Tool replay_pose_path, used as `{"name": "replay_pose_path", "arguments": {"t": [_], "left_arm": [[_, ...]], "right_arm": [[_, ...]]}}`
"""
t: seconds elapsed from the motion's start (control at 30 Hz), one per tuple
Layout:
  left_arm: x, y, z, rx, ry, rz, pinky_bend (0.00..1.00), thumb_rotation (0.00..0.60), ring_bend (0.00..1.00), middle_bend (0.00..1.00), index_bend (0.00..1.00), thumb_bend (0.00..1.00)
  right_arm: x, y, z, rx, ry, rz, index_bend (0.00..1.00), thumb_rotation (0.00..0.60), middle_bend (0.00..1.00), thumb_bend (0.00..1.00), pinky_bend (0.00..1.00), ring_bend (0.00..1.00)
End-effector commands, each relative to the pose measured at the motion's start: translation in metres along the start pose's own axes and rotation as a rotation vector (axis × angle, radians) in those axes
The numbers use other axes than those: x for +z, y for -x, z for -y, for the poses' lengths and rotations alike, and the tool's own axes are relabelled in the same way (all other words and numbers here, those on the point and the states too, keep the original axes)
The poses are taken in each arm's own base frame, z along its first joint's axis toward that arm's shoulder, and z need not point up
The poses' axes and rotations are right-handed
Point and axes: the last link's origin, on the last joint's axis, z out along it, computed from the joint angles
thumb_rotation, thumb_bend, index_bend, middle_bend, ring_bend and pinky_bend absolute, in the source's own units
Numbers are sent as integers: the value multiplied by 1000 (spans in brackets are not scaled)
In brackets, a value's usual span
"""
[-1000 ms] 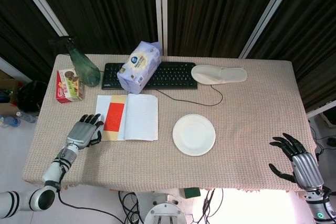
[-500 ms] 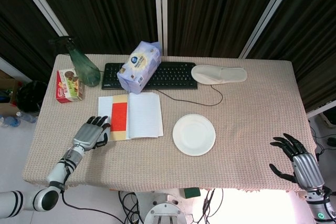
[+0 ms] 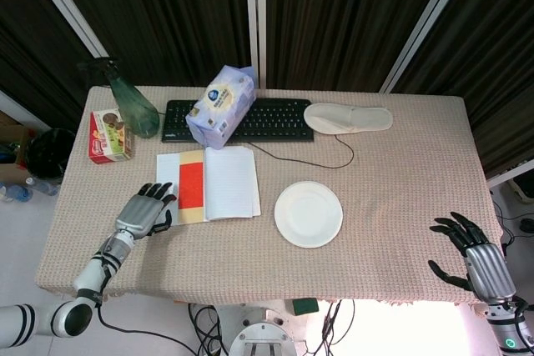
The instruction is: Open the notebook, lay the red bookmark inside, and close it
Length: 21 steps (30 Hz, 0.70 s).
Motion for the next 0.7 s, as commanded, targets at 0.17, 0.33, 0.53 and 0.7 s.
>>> {"name": "replay_pose_path", "arguments": {"t": [0.17,0.33,0.53,0.7], "left_arm": [[0,-11,-11,-12,60,-110,62,155,0,0,151,570],[9,-15,-44,-2,173,-202,61,295,0,0,128,240],[25,-22,-84,18,281,-237,61,209,0,0,111,159],[42,-23,-108,54,310,-241,61,342,0,0,109,159]], "right_arm": [[1,1,1,0,-6,2,307,600,205,205,193,101],[2,1,3,-3,-9,2,307,600,205,205,192,101],[0,-1,3,-5,-6,-2,307,600,205,205,193,101],[-2,-1,1,-2,3,-4,307,600,205,205,193,101]]}}
